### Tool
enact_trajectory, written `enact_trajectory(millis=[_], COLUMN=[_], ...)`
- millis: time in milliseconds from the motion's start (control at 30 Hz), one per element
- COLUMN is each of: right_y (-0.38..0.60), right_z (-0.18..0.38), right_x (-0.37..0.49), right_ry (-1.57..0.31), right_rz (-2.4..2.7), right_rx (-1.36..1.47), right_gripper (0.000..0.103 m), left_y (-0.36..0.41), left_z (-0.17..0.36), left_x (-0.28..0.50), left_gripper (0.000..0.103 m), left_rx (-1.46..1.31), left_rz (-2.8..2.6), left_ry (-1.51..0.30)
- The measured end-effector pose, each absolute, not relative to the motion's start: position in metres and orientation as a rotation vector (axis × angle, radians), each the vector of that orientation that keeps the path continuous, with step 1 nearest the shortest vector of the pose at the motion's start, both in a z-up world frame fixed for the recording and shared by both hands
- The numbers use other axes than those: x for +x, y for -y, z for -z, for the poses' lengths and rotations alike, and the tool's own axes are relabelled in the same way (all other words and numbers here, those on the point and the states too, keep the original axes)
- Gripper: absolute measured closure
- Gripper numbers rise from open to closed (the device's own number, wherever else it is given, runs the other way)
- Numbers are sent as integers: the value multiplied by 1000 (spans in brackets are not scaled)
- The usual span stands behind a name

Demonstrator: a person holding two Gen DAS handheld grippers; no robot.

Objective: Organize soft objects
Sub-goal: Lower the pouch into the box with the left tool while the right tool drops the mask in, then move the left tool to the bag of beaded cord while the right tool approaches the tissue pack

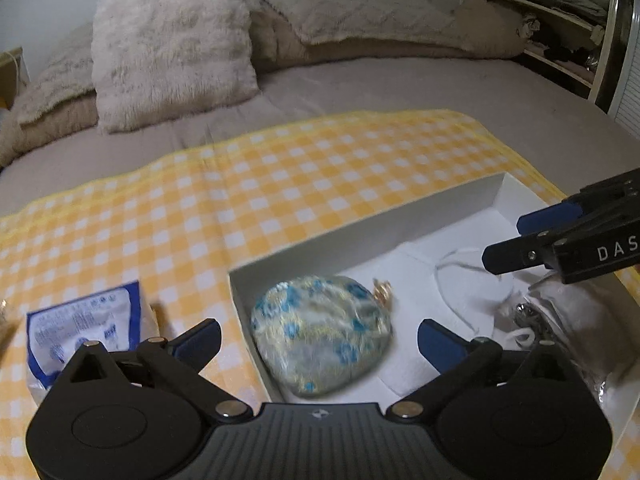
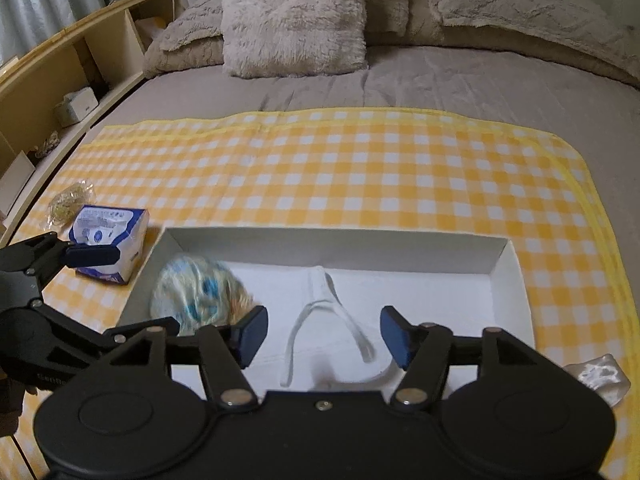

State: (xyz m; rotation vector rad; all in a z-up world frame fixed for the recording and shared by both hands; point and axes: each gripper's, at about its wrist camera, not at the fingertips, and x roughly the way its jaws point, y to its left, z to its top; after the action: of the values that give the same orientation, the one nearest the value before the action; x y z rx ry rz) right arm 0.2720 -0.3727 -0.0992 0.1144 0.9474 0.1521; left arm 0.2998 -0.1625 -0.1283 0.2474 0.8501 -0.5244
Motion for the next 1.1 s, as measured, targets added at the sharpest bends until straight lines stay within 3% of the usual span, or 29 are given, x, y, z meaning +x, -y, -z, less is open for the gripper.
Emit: enact_trajectory(millis=[400,1100], right_y=[363,367], right_z=[88,43], right_x=[261,202], right_ry=[-952,-827], right_rz=[-152,-88], right_rx=[76,64], right_gripper=[19,2], left_y=[159,131], left_z=[121,68], left_x=[286,241], left_gripper=[0,0], left_rx=[267,127], left_rz=[537,472], left_ry=[-882,-781])
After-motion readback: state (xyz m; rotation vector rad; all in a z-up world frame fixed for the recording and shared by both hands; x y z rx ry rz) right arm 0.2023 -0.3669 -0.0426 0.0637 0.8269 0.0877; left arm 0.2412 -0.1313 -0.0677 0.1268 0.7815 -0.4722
